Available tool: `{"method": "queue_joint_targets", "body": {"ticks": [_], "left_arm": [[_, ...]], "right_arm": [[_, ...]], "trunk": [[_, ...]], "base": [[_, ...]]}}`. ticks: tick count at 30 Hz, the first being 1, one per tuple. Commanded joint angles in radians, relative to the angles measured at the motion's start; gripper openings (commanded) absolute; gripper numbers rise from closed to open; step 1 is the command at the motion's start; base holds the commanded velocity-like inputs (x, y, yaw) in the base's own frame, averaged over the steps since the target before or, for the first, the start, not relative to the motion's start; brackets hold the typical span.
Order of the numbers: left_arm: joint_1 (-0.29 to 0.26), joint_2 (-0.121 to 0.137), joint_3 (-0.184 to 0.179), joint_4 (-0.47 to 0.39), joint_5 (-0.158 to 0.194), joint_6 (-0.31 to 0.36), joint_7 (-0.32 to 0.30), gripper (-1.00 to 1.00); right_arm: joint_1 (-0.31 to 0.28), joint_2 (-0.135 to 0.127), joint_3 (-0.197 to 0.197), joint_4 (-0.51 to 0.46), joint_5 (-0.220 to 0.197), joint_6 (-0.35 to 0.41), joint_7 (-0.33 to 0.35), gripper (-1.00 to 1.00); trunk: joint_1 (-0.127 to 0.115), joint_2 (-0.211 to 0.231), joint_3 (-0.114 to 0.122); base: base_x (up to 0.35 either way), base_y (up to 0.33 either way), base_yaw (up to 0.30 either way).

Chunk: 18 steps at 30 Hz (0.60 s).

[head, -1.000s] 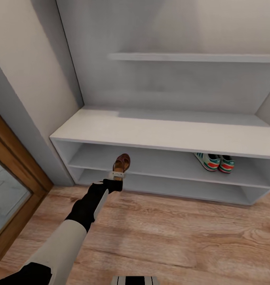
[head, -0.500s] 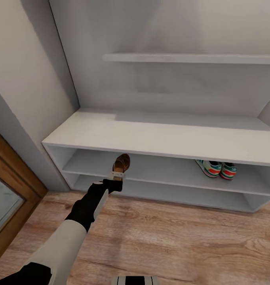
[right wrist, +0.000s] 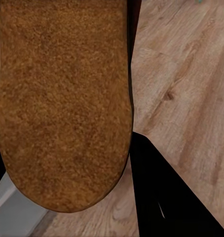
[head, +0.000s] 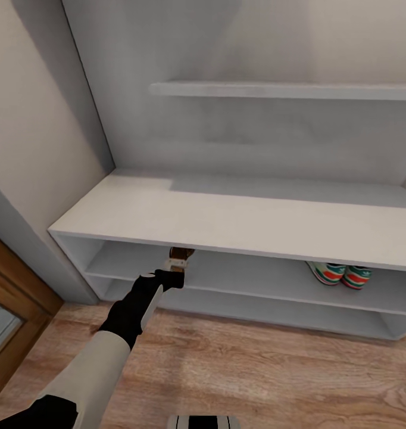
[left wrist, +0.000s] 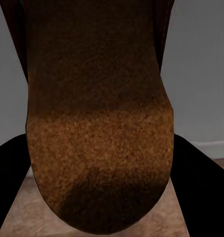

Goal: Pick up the two gym shoes and the two sandals from the corridor floor and place them onto the hallstand (shoe rack) in the corridor, making sure they are on the rack and not on the floor. Arrange them so the two gym shoes are next to each other and the two sandals are next to each other.

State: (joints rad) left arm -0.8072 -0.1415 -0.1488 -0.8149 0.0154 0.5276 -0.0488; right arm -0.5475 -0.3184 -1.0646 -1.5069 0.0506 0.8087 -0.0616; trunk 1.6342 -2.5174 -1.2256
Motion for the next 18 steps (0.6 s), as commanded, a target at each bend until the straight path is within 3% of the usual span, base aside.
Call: {"method": "queue_joint_targets", "body": {"ticks": [1, 18], "left_arm": [[0.000, 0.000, 0.000, -0.001, 0.001, 0.005, -0.002, -1.00], [0.000, 0.000, 0.000, -0.001, 0.001, 0.005, -0.002, -1.00]], "right_arm": [[-0.001, 0.000, 0.000, -0.001, 0.002, 0.006, -0.001, -1.00], [-0.001, 0.000, 0.000, -0.001, 0.002, 0.006, -0.001, -1.00]], "trunk": [[0.000, 0.000, -0.001], [0.000, 0.000, -0.001]], "base": [[0.067, 0.000, 0.000], [0.081, 0.000, 0.000]]}}
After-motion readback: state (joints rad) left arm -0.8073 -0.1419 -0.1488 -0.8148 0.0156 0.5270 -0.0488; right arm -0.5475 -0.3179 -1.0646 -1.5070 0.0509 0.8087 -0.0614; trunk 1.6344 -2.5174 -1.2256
